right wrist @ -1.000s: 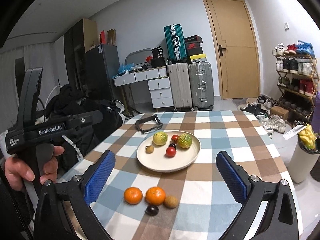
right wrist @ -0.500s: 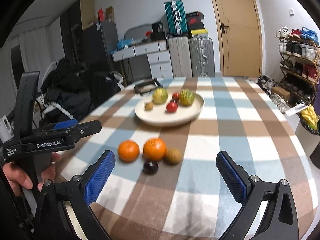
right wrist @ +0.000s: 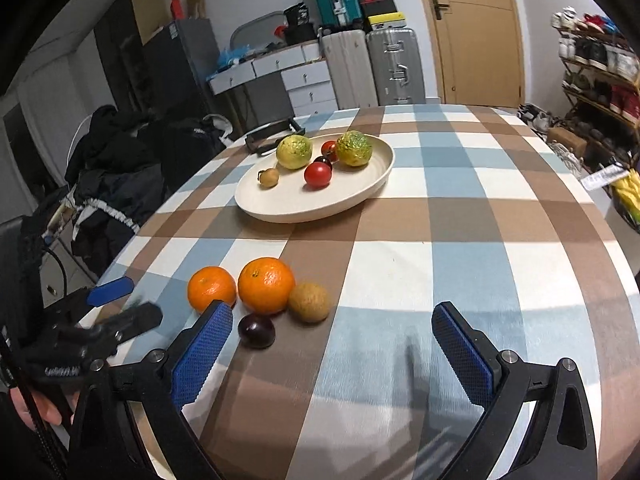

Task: Organize fruits
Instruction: 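Grasp the brown round fruit with the right tool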

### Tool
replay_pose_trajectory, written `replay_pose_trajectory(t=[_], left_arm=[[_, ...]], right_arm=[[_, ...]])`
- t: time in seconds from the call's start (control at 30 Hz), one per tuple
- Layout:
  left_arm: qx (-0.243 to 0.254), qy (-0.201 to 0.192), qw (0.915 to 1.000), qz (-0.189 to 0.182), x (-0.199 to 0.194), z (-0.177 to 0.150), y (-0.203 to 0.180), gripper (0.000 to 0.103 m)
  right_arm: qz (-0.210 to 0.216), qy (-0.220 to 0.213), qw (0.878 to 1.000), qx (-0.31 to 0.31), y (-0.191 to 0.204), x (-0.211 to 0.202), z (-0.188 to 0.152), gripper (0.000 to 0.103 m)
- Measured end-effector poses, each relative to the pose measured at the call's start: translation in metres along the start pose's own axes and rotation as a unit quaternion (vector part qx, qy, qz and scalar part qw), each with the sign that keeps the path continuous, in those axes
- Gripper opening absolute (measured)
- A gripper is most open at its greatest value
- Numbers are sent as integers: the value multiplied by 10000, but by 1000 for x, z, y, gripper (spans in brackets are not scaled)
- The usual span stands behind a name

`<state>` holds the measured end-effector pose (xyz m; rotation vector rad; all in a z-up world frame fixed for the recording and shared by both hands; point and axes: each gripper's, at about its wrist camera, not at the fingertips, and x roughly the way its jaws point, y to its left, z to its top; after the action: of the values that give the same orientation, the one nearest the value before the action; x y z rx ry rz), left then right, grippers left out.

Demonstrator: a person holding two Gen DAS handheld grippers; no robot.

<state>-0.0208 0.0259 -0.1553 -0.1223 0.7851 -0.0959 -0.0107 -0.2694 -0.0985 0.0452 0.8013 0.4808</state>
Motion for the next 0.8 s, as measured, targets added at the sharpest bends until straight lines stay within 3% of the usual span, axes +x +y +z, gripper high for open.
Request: replay_pose_trajectory(t=[0.1,0.17,0.27,0.47,0.8], left_arm=[[178,-6,9998,-119,1,-1,-8,102],[237,0,9995,-201,1,-1,-13,102],[327,-6,9991,-271,2,-3,-18,102],[362,6,9985,-403,1,-5,-23,102],[404,125,9977,-530,6,-7,-33,102]], right_arm=[[70,85,9998,-143,2,7,4,96],[141,189,9995,-203,3,12,6,85],[161,303,9991,-235,2,20,8,81],[236,440,9978,-436,5,28,8,58],[435,450,9968,-496,7,32,6,36]])
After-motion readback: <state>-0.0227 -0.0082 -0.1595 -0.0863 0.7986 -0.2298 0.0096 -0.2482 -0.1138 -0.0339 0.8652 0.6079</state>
